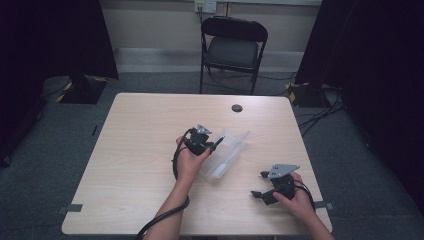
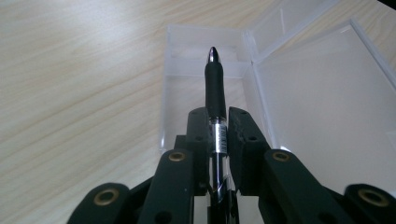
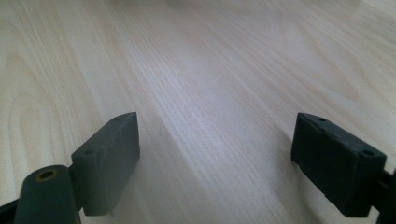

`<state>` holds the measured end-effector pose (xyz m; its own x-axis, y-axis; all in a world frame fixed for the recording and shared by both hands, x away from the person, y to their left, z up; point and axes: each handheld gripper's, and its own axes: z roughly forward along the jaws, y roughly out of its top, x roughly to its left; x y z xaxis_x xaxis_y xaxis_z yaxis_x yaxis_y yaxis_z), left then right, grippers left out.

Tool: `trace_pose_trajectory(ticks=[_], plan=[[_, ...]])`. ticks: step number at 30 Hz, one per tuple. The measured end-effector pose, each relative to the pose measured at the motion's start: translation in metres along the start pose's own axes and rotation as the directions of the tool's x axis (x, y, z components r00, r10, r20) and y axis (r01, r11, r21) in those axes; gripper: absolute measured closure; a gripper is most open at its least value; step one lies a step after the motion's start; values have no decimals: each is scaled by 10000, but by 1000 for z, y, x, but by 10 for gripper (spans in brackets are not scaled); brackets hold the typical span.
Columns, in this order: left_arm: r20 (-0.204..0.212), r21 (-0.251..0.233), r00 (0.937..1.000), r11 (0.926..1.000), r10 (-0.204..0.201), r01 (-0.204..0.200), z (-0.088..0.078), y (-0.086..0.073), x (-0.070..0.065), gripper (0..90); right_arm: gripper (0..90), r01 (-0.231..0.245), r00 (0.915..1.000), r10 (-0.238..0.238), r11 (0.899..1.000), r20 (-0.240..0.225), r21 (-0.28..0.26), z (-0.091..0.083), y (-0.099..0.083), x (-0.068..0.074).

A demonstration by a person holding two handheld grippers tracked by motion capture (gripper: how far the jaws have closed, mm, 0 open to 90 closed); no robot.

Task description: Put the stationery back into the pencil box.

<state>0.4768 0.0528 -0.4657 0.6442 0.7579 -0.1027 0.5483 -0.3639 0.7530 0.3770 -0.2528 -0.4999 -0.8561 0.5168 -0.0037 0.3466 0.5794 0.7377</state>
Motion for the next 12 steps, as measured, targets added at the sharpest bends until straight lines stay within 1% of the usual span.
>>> trace_pose_trajectory(ticks=[1, 2, 3, 4, 5, 7, 8, 9, 10, 11, 12], plan=[[-5, -106, 9998, 9998, -195, 195, 1, 0, -1, 742, 147, 0, 10000, 0, 10000, 3, 4, 0, 0, 0], [52, -111, 9997, 9997, -233, 233, 0, 0, 0, 668, 147, 5, 10000, -5, 10000, 21, 11, 0, 0, 0], [42, -163, 9998, 9997, -199, 199, -3, 0, 0, 647, 147, 8, 10000, -8, 10000, 49, 27, 0, 0, 0], [-91, -156, 9999, 9999, 61, -63, -6, 0, 1, 640, 147, 9, 10000, -9, 10000, 57, 23, 0, 0, 0], [-109, -230, 9999, 9997, 72, -75, -10, -1, 2, 604, 147, 7, 10000, -7, 10000, 56, 22, 0, 0, 0], [-203, -474, 9996, 9987, -204, 194, -20, -4, 6, 513, 147, 10, 10000, -10, 10000, 52, 27, 0, 0, 0], [-206, -561, 9996, 9982, -205, 193, -27, -7, 9, 468, 147, 9, 10000, -9, 10000, 52, 29, 0, 0, 0], [-91, -804, 9993, 9961, -360, 352, -33, -11, 12, 421, 147, -5, 10000, 5, 10000, 16, 15, 0, 0, 0], [-44, -745, 9998, 9971, -184, 180, -40, -16, 16, 386, 147, 6, 10000, -6, 10000, 53, 30, 0, 0, 0], [65, -744, 9999, 9971, -124, 128, -46, -22, 21, 360, 147, 1, 10000, -1, 10000, 54, 26, 0, 0, 0], [-7, -690, 9999, 9975, -155, 154, -54, -29, 25, 339, 147, -7, 10000, 7, 10000, 14, 6, 0, 0, 0]])
